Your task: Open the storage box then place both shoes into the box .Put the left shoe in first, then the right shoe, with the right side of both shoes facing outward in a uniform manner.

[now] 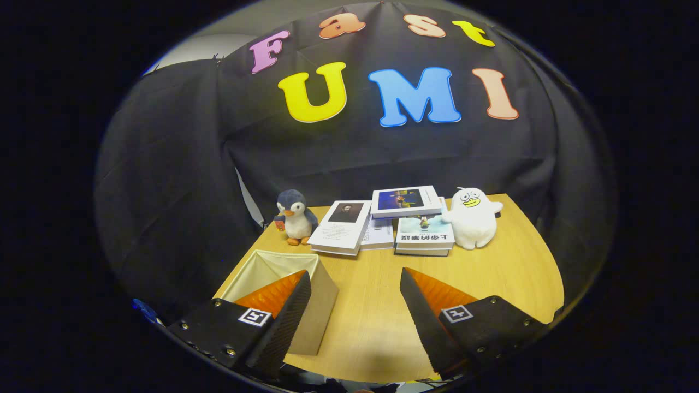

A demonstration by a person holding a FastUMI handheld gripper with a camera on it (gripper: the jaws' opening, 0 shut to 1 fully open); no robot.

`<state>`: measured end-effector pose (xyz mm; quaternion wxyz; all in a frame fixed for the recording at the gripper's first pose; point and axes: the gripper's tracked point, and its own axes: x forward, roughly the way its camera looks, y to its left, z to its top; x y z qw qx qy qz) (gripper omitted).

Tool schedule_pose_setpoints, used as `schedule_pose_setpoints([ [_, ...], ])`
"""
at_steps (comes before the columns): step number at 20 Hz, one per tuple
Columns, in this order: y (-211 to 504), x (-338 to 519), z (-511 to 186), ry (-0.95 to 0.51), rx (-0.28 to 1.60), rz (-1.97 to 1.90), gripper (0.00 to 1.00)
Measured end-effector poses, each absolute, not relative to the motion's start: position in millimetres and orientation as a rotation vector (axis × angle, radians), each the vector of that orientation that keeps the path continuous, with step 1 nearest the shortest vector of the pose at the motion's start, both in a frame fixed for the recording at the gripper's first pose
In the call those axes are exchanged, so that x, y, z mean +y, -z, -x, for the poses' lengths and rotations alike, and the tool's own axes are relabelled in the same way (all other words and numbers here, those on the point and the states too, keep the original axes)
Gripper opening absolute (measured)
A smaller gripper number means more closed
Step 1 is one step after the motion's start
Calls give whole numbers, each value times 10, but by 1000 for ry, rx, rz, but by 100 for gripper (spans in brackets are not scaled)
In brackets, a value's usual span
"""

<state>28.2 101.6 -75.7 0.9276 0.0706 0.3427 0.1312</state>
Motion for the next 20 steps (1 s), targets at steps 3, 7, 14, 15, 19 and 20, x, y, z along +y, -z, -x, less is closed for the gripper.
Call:
schedule_pose_setpoints([
  [3, 616, 611, -321, -220, 629, -148, 98],
  [7, 493, 171, -318, -170, 536, -139, 98],
  [14, 454, -504, -240, -55, 454, -179, 98],
  [15, 466, -592, -233, -38, 453, -181, 98],
  [19, 455, -808, -218, 0, 442, -204, 98],
  [20, 459, -844, -215, 2, 438, -198, 98],
])
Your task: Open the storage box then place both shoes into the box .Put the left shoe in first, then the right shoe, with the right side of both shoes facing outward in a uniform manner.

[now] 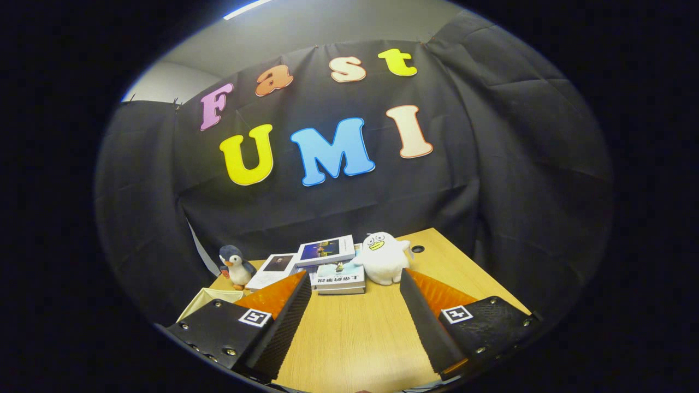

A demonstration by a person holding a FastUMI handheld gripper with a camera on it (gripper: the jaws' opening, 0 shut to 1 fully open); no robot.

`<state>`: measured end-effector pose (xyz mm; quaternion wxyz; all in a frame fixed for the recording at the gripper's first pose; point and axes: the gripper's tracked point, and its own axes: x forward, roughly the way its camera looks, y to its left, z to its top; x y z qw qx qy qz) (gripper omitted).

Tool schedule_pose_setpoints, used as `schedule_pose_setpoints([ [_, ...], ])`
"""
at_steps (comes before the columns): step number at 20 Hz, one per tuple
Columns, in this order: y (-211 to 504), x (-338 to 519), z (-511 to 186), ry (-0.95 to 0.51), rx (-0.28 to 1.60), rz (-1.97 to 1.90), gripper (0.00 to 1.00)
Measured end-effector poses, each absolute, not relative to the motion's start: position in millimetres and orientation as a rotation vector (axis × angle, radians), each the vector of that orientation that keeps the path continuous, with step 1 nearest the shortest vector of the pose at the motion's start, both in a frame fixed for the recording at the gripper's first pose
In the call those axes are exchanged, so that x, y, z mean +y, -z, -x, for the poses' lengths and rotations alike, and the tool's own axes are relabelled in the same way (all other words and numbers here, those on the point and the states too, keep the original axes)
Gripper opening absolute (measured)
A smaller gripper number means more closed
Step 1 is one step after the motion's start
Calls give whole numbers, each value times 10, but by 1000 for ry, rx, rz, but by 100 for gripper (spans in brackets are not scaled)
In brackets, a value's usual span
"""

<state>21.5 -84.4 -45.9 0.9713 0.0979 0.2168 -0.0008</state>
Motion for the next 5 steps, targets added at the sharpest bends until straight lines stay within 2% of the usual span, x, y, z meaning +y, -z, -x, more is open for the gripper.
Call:
schedule_pose_setpoints([
  [5, 377, -900, -197, 2, 422, -164, 98],
])
